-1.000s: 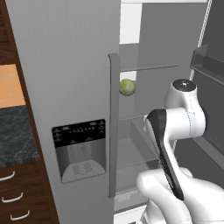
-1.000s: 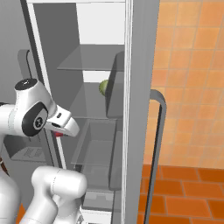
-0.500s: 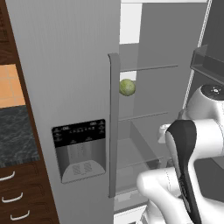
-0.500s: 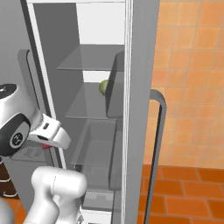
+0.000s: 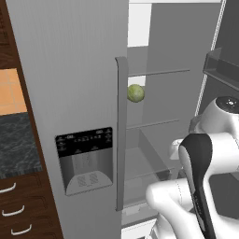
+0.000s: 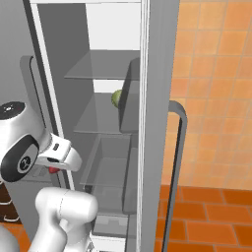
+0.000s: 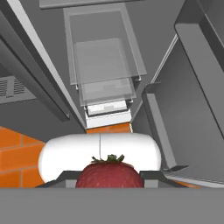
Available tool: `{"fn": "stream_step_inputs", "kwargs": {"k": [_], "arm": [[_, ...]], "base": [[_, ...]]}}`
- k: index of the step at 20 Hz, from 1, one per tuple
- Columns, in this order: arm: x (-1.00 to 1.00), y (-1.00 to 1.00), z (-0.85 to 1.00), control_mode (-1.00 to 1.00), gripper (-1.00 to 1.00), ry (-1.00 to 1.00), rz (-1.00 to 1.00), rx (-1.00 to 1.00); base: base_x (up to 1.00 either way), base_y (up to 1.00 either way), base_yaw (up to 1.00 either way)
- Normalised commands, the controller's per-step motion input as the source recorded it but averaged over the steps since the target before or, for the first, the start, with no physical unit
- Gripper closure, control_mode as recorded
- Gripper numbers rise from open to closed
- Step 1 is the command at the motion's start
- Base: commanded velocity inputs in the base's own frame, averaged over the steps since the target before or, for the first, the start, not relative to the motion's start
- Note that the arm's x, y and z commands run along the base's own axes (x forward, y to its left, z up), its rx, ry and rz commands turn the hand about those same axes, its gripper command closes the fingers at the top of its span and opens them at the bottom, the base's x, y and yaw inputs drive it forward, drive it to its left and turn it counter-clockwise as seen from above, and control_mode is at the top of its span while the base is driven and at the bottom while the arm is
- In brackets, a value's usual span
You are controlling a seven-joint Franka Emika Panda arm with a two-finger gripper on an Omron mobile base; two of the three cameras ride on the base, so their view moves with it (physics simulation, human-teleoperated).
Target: Take the strawberry from the fridge and place it on top of the pancake, located on the dining counter.
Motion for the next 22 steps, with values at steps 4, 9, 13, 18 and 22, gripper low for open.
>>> {"fn": "stream_step_inputs", "kwargs": {"k": [4, 9, 13, 18, 22], "arm": [[0.0, 0.0, 0.0, -1.0, 1.0, 0.0, 0.0, 0.0], [0.0, 0.0, 0.0, 1.0, 1.0, 0.0, 0.0, 0.0], [0.0, 0.0, 0.0, 1.0, 1.0, 0.0, 0.0, 0.0], [0.0, 0.0, 0.0, 1.0, 1.0, 0.0, 0.0, 0.0], [0.0, 0.0, 0.0, 1.0, 1.0, 0.0, 0.0, 0.0]], "base": [[0.0, 0.0, 0.0], [0.0, 0.0, 0.0], [-0.14, 0.04, -0.07], [-0.24, 0.36, -0.39], [-0.56, 0.42, -0.45]]}}
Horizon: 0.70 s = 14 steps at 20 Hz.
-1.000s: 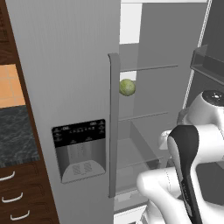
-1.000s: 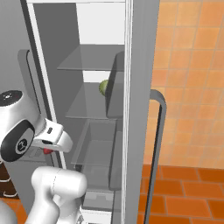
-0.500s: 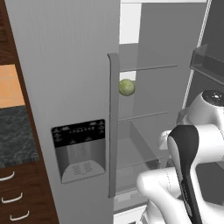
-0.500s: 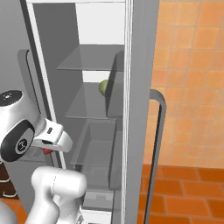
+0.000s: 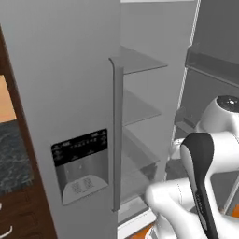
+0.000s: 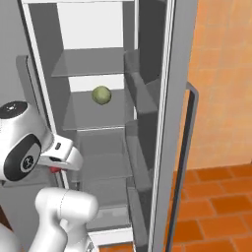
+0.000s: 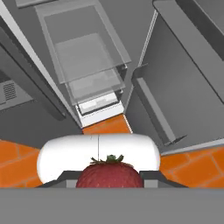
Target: Take the strawberry from the fridge and place it on top of the pancake, located on the dining counter.
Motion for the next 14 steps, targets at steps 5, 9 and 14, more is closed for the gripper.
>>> {"fn": "stream_step_inputs", "kwargs": {"k": [5, 9, 14], "arm": [[0.0, 0.0, 0.0, 1.0, 1.0, 0.0, 0.0, 0.0], [0.0, 0.0, 0.0, 1.0, 1.0, 0.0, 0.0, 0.0], [0.0, 0.0, 0.0, 1.0, 1.0, 0.0, 0.0, 0.0]], "base": [[-0.7, 0.11, -0.49], [-0.49, -0.2, -0.71], [-0.2, -0.5, -0.75]]}}
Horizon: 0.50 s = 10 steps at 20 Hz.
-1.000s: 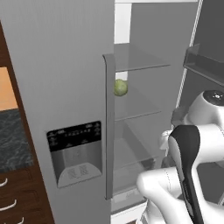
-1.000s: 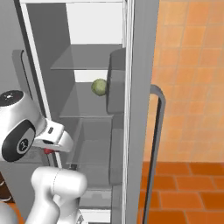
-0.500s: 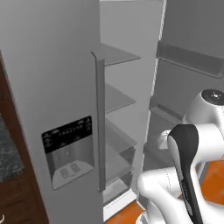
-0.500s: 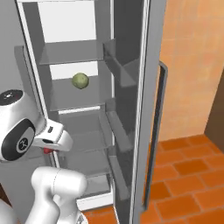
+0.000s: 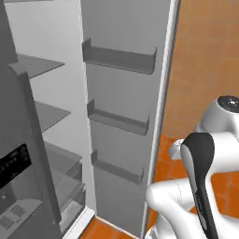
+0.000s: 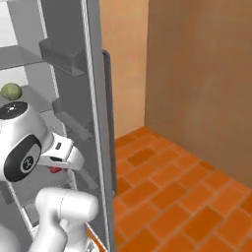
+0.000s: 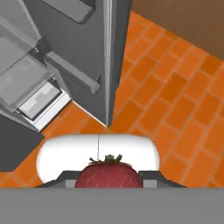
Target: Take the strawberry from the fridge and place it on top of the pancake, located on the dining counter.
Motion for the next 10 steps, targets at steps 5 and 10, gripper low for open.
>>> {"fn": "stream_step_inputs", "kwargs": {"k": [5, 10], "arm": [[0.0, 0.0, 0.0, 1.0, 1.0, 0.0, 0.0, 0.0], [0.0, 0.0, 0.0, 1.0, 1.0, 0.0, 0.0, 0.0]], "base": [[0.0, -0.67, -0.82], [0.07, -0.68, -0.81]]}}
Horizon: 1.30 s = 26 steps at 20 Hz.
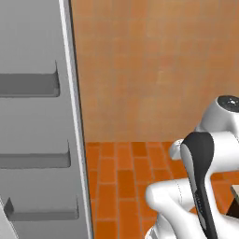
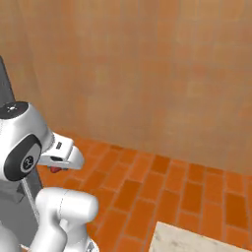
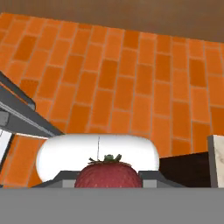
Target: Take the strawberry from the fridge and place it on top of the pancake, located on the dining counter.
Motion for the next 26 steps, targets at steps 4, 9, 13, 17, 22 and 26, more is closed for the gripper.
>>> {"fn": "stream_step_inputs", "kwargs": {"k": [4, 9, 13, 17, 22, 26], "arm": [[0.0, 0.0, 0.0, 1.0, 1.0, 0.0, 0.0, 0.0], [0.0, 0.0, 0.0, 1.0, 1.0, 0.0, 0.0, 0.0], [0.0, 0.0, 0.0, 1.0, 1.0, 0.0, 0.0, 0.0], [0.0, 0.0, 0.0, 1.0, 1.0, 0.0, 0.0, 0.0], [0.0, 0.0, 0.0, 1.0, 1.0, 0.0, 0.0, 0.0], [0.0, 0.0, 0.0, 1.0, 1.0, 0.0, 0.0, 0.0]], "base": [[0.43, -0.76, -0.63], [0.67, -0.01, -0.24], [0.93, -0.11, 0.04], [1.0, -0.11, 0.02], [1.0, -0.11, -0.09], [1.0, -0.29, -0.11]]}}
